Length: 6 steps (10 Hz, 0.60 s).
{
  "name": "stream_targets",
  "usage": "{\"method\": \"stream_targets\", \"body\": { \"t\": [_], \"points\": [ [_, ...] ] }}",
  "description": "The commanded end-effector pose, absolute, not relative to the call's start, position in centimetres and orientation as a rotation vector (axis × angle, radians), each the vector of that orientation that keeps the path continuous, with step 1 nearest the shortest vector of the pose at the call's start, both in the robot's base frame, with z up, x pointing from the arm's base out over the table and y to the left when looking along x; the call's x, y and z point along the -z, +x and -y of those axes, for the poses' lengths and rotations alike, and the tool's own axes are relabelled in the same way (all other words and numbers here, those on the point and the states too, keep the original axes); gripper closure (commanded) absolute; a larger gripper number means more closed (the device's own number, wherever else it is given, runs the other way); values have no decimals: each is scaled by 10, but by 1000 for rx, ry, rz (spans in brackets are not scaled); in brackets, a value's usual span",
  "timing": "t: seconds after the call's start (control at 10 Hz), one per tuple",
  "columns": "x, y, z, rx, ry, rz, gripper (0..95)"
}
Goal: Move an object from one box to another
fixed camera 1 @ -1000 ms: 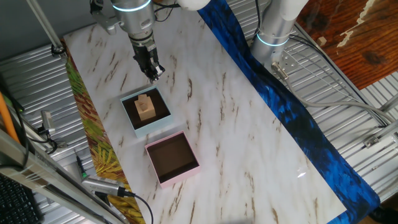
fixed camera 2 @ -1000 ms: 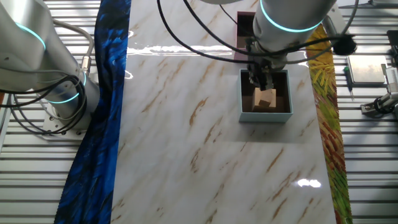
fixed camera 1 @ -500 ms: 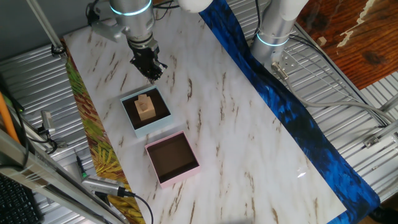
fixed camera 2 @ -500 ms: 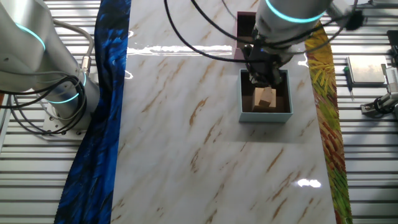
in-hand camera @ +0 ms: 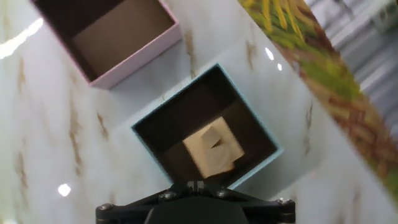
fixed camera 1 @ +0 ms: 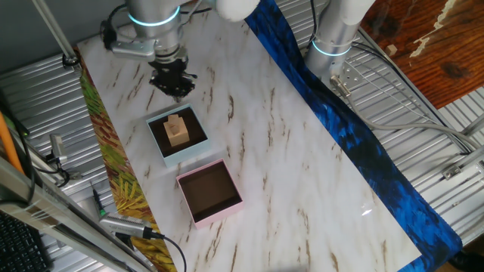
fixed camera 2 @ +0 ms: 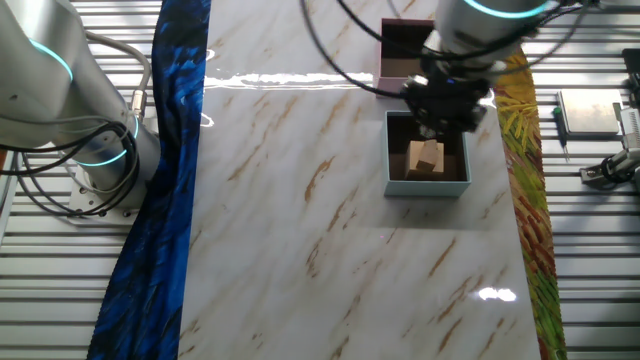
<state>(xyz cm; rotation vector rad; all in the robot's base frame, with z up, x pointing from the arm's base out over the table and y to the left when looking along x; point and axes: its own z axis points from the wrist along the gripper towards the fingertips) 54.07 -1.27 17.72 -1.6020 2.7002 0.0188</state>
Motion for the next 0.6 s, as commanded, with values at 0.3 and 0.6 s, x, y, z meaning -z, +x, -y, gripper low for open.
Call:
{"method": "stream_targets", "body": {
  "t": [0.3, 0.6],
  "points": [
    [-167, 572, 30, 6, -1862, -2529, 950],
    [-166, 566, 27, 11, -1882, -2518, 950]
  ]
}}
